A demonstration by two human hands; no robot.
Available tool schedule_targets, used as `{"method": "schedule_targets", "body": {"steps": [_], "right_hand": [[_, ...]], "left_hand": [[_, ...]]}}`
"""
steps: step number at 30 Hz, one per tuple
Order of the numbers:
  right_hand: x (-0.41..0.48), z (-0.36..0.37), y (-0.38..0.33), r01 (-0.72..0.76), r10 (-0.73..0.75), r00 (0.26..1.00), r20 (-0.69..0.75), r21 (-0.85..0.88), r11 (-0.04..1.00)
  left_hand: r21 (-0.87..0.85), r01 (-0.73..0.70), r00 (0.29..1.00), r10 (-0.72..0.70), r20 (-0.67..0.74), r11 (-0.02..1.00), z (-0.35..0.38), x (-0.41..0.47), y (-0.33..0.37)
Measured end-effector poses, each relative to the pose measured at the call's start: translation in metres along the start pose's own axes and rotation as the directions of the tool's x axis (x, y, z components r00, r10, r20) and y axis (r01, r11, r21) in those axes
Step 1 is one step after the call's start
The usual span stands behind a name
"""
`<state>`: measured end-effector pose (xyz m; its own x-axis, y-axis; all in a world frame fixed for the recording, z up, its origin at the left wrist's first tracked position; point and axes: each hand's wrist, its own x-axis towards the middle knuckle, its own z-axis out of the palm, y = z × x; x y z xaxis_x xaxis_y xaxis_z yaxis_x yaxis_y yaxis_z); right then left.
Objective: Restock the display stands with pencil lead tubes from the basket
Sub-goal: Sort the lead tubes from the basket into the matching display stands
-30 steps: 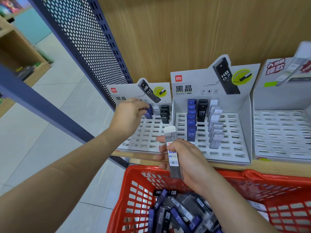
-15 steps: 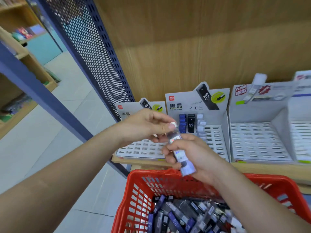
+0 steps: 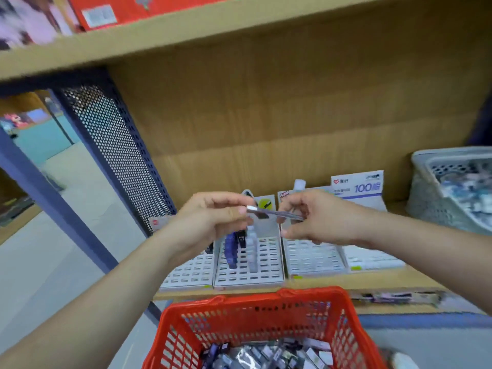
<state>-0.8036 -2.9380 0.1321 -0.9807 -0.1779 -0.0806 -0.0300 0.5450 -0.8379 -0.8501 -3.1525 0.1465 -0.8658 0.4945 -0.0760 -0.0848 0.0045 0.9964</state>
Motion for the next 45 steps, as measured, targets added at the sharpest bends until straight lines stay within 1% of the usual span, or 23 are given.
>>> {"method": "schedule_targets", "body": {"steps": [1, 2, 3, 4, 5, 7, 9, 12, 17, 19, 21, 23, 25, 27, 29, 30, 32, 34, 36, 37, 38, 40, 45], "right_hand": [[-0.007, -0.007, 0.005, 0.033, -0.046, 0.997, -0.068, -0.182, 0.983], [-0.014, -0.013, 0.012, 0.057, -0.097, 0.991, -0.096, -0.360, 0.931], [-0.019, -0.018, 0.020, 0.067, -0.130, 0.987, -0.095, -0.490, 0.869], [-0.022, -0.022, 0.031, 0.068, -0.135, 0.987, -0.086, -0.540, 0.839], [-0.026, -0.027, 0.043, 0.069, -0.126, 0.990, -0.071, -0.533, 0.843], [-0.031, -0.036, 0.067, 0.087, -0.137, 0.988, -0.073, -0.475, 0.876], [-0.038, -0.042, 0.091, 0.094, -0.158, 0.981, -0.113, -0.433, 0.896], [-0.045, -0.039, 0.130, 0.056, -0.139, 0.973, -0.182, -0.402, 0.914], [-0.041, -0.030, 0.192, -0.013, -0.041, 0.962, -0.270, -0.194, 0.981], [-0.039, -0.029, 0.214, -0.056, 0.006, 0.937, -0.350, -0.130, 0.990], [-0.034, -0.025, 0.235, -0.082, 0.008, 0.911, -0.413, -0.162, 0.983], [-0.026, -0.022, 0.255, -0.083, -0.004, 0.896, -0.444, -0.176, 0.981], [-0.019, -0.021, 0.270, -0.046, -0.001, 0.897, -0.442, -0.095, 0.994], [-0.015, -0.021, 0.279, 0.005, 0.023, 0.924, -0.381, 0.071, 0.997], [-0.013, -0.022, 0.283, 0.031, 0.056, 0.941, -0.335, 0.249, 0.968], [-0.012, -0.023, 0.286, 0.045, 0.054, 0.938, -0.344, 0.272, 0.961], [-0.008, -0.025, 0.298, 0.037, 0.017, 0.909, -0.416, 0.121, 0.992], [-0.006, -0.026, 0.307, -0.071, 0.014, 0.875, -0.484, -0.099, 0.993], [-0.006, -0.021, 0.314, -0.167, -0.012, 0.864, -0.503, -0.309, 0.936], [-0.005, -0.015, 0.318, -0.203, -0.039, 0.866, -0.499, -0.421, 0.884], [-0.005, -0.009, 0.322, -0.238, -0.061, 0.866, -0.496, -0.517, 0.822], [-0.006, -0.002, 0.330, -0.300, -0.058, 0.864, -0.501, -0.602, 0.740], [-0.011, 0.003, 0.330, -0.339, -0.037, 0.865, -0.501, -0.637, 0.693]], "left_hand": [[-0.019, 0.034, 0.999, -0.034, 0.017, 0.999, 0.015, 0.002, 0.002], [-0.021, 0.062, 0.998, -0.061, 0.022, 0.998, 0.029, 0.005, 0.002], [-0.001, 0.075, 0.997, -0.075, 0.016, 0.997, 0.044, 0.010, 0.002], [0.036, 0.076, 0.997, -0.076, 0.002, 0.996, 0.058, 0.016, 0.000], [0.078, 0.071, 0.997, -0.070, -0.014, 0.994, 0.070, 0.023, -0.002], [0.145, 0.076, 0.997, -0.072, -0.036, 0.986, 0.090, 0.040, -0.008], [0.184, 0.119, 0.993, -0.113, -0.044, 0.976, 0.107, 0.057, -0.019], [0.261, 0.158, 0.987, -0.154, -0.035, 0.952, 0.128, 0.083, -0.040], [0.407, 0.099, 0.994, -0.077, -0.072, 0.908, 0.148, 0.127, -0.074], [0.452, 0.058, 0.998, -0.044, -0.042, 0.890, 0.153, 0.144, -0.085], [0.473, 0.032, 0.999, -0.035, -0.003, 0.881, 0.159, 0.157, -0.093], [0.445, 0.043, 0.995, -0.079, 0.064, 0.895, 0.164, 0.170, -0.100], [0.470, 0.038, 0.975, -0.135, 0.174, 0.882, 0.165, 0.183, -0.104], [0.584, -0.055, 0.962, -0.114, 0.248, 0.810, 0.167, 0.197, -0.103], [0.694, -0.203, 0.955, -0.016, 0.295, 0.691, 0.171, 0.207, -0.101], [0.730, -0.293, 0.942, 0.053, 0.332, 0.617, 0.172, 0.213, -0.101], [0.754, -0.432, 0.901, 0.214, 0.377, 0.494, 0.174, 0.224, -0.103], [0.773, -0.467, 0.876, 0.342, 0.339, 0.430, 0.175, 0.236, -0.107], [0.829, -0.462, 0.858, 0.395, 0.328, 0.316, 0.175, 0.247, -0.114], [0.847, -0.462, 0.851, 0.399, 0.341, 0.262, 0.175, 0.252, -0.119], [0.854, -0.465, 0.847, 0.399, 0.351, 0.235, 0.174, 0.256, -0.124], [0.857, -0.464, 0.845, 0.405, 0.350, 0.226, 0.172, 0.261, -0.131], [0.865, -0.475, 0.836, 0.391, 0.386, 0.160, 0.172, 0.264, -0.144]]}}
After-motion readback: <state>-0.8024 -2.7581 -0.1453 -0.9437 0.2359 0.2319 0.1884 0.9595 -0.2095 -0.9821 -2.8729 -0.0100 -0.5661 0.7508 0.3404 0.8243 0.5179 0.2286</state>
